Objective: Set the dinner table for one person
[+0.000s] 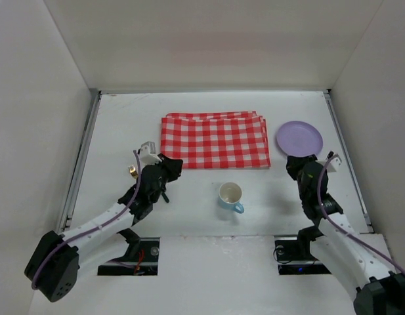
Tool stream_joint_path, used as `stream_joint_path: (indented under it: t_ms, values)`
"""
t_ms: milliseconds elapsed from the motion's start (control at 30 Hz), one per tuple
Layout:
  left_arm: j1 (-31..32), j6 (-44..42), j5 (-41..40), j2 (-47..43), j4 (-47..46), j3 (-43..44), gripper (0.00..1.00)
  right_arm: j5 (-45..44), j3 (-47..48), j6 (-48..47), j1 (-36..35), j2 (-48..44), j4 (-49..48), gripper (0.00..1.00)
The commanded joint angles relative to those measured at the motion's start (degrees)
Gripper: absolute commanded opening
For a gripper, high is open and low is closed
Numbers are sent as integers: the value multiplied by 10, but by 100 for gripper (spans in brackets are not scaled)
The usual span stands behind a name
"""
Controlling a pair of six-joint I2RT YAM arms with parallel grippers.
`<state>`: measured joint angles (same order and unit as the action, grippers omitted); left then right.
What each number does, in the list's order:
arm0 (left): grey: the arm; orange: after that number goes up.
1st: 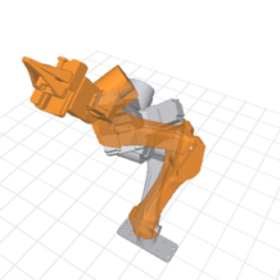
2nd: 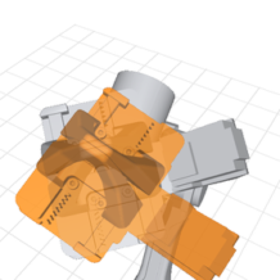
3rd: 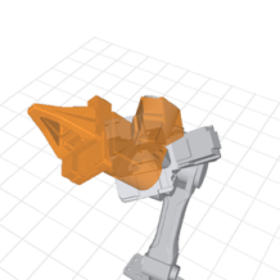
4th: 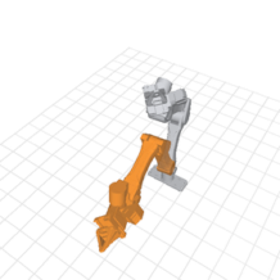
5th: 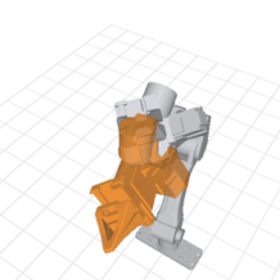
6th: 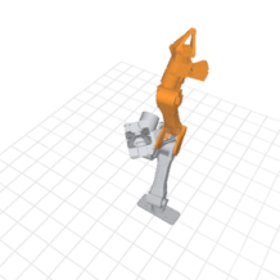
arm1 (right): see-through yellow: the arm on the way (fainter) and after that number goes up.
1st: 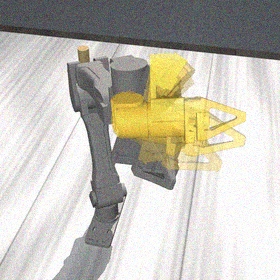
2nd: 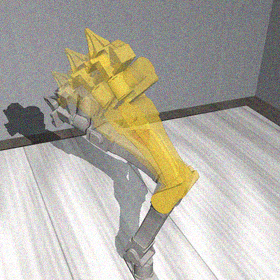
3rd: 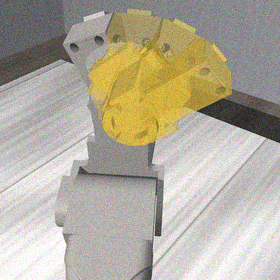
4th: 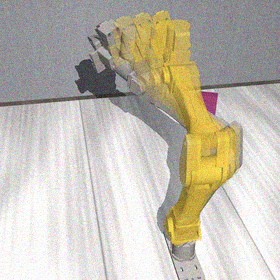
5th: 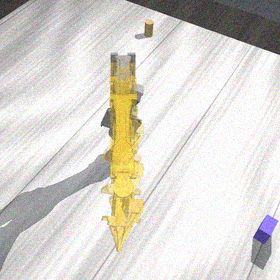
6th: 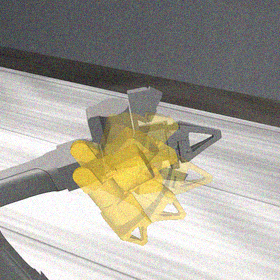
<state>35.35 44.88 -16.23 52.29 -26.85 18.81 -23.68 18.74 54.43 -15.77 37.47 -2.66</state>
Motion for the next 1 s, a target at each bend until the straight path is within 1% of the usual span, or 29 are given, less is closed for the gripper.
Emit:
stream_joint_path:
  t_ms: [0, 100, 167, 200, 267, 300, 333, 367, 467, 567, 700, 867, 967]
  values:
    - [28, -72, -55, -24, -15, 2, 5, 7, 34, -38, 21, 22, 56, 15]
    - [40, -74, -82, -44, -13, -19, 6, 0, 47, -52, 30, 60, 62, 14]
    - [45, -75, -83, -54, -19, -37, 8, -14, 52, -57, 49, 92, 57, 16]
    - [49, -75, -82, -54, -22, -44, 10, -21, 57, -54, 70, 116, 53, 21]
    - [56, -77, -87, -36, -45, -56, 12, -18, 69, -47, 125, 175, 21, 41]
    - [56, -84, -86, -21, -67, -61, 12, 0, 80, -48, 151, 207, 5, 49]
    - [55, -92, -79, -9, -87, -63, 13, 16, 92, -49, 175, 238, -10, 55]
    - [55, -96, -73, -4, -98, -64, 13, 26, 105, -49, 197, 271, -19, 57]
    - [67, -113, -50, -9, -117, -71, 14, 30, 137, -50, 243, 347, -32, 56]
    - [77, -117, -58, -29, -123, -86, 16, 36, 162, -50, 268, 400, -40, 54]
    - [78, -111, -59, -39, -127, -93, 20, 43, 199, -60, 272, 450, -45, 51]
    - [75, -100, -59, -2, -152, -99, 23, 59, 229, -60, 285, 497, -41, 42]
    - [69, -97, -59, 15, -162, -98, 26, 68, 242, -64, 288, 508, -39, 39]
